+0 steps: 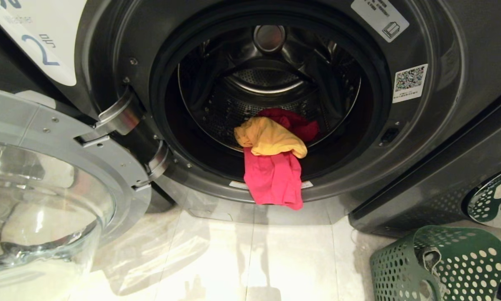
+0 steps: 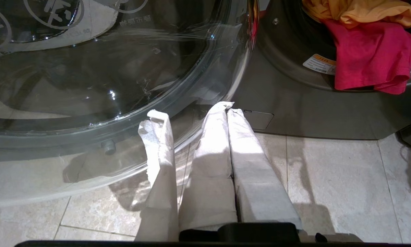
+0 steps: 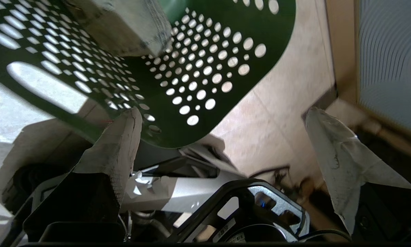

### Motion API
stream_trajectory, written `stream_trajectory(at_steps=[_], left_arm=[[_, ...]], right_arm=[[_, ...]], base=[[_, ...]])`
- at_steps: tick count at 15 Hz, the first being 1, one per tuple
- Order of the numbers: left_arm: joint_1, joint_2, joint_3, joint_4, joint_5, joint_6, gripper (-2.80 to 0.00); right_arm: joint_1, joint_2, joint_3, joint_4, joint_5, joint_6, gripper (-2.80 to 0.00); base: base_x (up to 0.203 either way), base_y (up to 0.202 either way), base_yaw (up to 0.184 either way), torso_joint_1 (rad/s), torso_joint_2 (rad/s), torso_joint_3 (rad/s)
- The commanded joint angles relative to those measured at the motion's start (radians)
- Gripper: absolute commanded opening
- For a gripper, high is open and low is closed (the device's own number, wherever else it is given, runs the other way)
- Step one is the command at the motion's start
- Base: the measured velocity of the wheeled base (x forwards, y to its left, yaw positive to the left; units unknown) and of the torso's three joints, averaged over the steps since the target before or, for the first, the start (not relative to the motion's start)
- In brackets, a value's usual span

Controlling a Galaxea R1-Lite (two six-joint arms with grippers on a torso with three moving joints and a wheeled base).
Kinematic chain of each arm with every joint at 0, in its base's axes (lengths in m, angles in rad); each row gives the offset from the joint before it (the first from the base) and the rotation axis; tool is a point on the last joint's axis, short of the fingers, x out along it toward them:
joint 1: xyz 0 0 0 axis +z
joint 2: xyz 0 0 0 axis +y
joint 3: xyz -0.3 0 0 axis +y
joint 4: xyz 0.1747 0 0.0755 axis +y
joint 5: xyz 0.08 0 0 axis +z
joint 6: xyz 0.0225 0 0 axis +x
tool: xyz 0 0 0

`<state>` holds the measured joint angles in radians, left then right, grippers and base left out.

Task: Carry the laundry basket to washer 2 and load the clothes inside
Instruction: Place the clothes into the washing machine

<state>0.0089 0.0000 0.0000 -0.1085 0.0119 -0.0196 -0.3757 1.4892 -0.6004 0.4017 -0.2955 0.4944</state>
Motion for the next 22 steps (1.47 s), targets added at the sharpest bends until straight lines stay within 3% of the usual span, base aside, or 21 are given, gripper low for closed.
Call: stream_trajectory(at_steps=[1, 5, 8, 10, 15, 18, 22], left_arm=[[0.000, 0.002, 0.040, 0.000, 0.000, 0.000, -2.80], [0.000, 0.002, 0.040, 0.000, 0.000, 0.000, -2.80], [0.000, 0.002, 0.040, 0.000, 0.000, 0.000, -2.80], [0.000, 0.002, 0.040, -0.002, 0.000, 0.000, -2.80], [0.000, 0.002, 0.040, -0.002, 0.000, 0.000, -2.80], [0.000, 0.002, 0.040, -0.001, 0.000, 0.000, -2.80], [0.000, 0.002, 0.040, 0.000, 0.000, 0.000, -2.80]], right_arm=[[-0.106, 0.160, -0.034, -0.001, 0.038, -0.001, 0.00], [-0.219, 0.358, -0.055, -0.109, 0.117, -0.059, 0.00], [-0.260, 0.507, -0.050, -0.254, 0.203, -0.201, 0.00], [-0.270, 0.585, -0.045, -0.341, 0.225, -0.311, 0.00], [-0.272, 0.741, 0.016, -0.577, 0.251, -0.493, 0.00], [-0.272, 0.814, 0.027, -0.677, 0.310, -0.581, 0.00], [-0.300, 0.923, 0.014, -0.794, 0.454, -0.747, 0.00]], base=[[0.000, 0.000, 0.000, 0.000, 0.00, 0.000], [0.000, 0.000, 0.000, 0.000, 0.00, 0.000], [0.000, 0.000, 0.000, 0.000, 0.00, 0.000], [0.000, 0.000, 0.000, 0.000, 0.00, 0.000], [0.000, 0.000, 0.000, 0.000, 0.00, 0.000], [0.000, 0.000, 0.000, 0.000, 0.00, 0.000], [0.000, 0.000, 0.000, 0.000, 0.00, 0.000]])
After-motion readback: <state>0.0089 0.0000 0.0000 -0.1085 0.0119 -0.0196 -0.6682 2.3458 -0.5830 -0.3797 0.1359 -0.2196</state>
